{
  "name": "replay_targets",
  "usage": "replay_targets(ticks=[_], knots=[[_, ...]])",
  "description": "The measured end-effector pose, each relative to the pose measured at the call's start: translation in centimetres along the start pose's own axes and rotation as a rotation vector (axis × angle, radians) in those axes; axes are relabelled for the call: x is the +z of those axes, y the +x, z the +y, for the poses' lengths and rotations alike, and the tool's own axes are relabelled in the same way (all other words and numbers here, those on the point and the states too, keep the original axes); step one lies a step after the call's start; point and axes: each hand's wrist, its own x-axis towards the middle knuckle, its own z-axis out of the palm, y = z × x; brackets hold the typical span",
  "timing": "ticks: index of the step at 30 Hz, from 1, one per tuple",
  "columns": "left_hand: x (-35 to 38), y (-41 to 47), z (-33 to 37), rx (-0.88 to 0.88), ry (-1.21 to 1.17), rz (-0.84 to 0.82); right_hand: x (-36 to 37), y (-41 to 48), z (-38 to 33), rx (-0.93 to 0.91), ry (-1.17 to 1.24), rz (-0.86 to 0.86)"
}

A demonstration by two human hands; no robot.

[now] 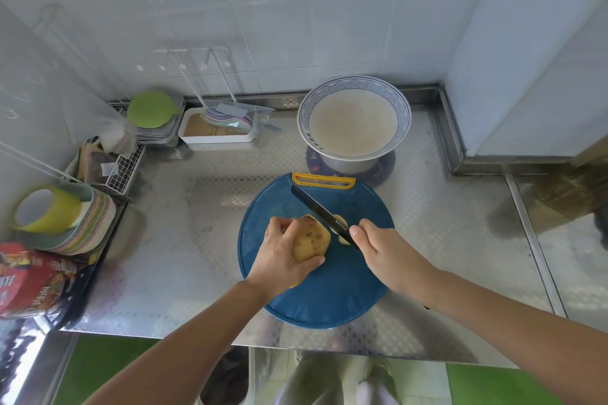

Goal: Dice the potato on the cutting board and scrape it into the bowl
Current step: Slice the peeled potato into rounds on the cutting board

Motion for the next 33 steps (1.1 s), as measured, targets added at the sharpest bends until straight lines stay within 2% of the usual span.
replay_targets(ticks=[33], knots=[[-0.46,0.25,0.17,-0.012,0.014,-0.043,0.84,-1.08,-0.80,0.005,-0.122,-0.023]])
